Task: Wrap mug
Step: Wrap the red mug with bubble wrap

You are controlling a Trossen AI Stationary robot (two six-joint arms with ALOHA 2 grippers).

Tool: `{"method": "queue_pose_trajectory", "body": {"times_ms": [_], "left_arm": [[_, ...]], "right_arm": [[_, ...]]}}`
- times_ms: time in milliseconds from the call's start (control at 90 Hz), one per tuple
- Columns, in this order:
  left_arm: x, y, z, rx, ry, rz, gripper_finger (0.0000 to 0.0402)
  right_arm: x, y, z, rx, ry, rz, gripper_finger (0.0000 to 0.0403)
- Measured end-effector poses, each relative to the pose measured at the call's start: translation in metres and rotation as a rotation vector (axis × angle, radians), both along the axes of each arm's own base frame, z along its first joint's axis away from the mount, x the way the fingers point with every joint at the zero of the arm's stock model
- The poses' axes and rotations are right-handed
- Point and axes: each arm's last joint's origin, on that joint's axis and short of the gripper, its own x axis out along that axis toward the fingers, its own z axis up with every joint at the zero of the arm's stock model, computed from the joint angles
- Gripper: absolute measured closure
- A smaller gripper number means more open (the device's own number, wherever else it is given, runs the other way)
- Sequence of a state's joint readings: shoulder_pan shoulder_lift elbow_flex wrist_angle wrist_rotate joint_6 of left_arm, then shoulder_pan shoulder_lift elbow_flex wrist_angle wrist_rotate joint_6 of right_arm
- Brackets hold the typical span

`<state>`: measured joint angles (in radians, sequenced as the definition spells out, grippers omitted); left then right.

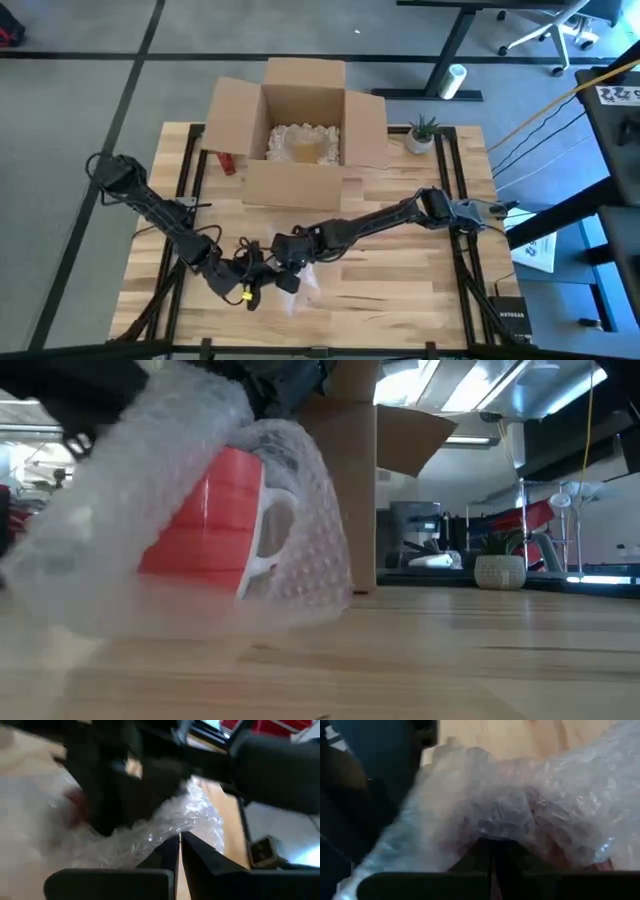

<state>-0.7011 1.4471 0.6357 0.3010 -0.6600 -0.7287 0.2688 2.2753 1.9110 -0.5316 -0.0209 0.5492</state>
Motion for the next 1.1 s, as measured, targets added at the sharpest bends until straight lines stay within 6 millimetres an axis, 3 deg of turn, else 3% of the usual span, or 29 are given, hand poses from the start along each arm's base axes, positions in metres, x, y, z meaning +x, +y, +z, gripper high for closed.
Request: {"method": "queue_pose_trajectory", "body": {"times_ms": [389, 489, 667, 822, 956, 1100], "left_arm": [[0.008, 0.014, -0.002, -0.005, 0.038, 0.048, 0.0401], [0.008, 0.016, -0.004, -0.010, 0.056, 0.061, 0.0401], [0.008, 0.018, -0.006, 0.006, 0.067, 0.072, 0.0401], [0.010, 0.021, -0.006, 0.005, 0.069, 0.080, 0.0401], [0.012, 0.024, -0.006, 0.014, 0.071, 0.087, 0.0401], [0.013, 0.027, -0.006, 0.013, 0.072, 0.095, 0.0401]], "right_arm": [[-0.007, 0.007, 0.003, 0.007, 0.064, 0.024, 0.0403], [-0.011, 0.006, 0.020, -0.043, 0.119, 0.016, 0.0403], [-0.019, 0.005, 0.068, -0.099, 0.129, -0.002, 0.0403], [-0.021, 0.011, 0.088, -0.153, 0.067, -0.007, 0.0403], [-0.023, 0.022, 0.090, -0.157, 0.042, 0.024, 0.0403], [-0.022, 0.023, 0.068, -0.179, 0.106, 0.031, 0.0403]]}}
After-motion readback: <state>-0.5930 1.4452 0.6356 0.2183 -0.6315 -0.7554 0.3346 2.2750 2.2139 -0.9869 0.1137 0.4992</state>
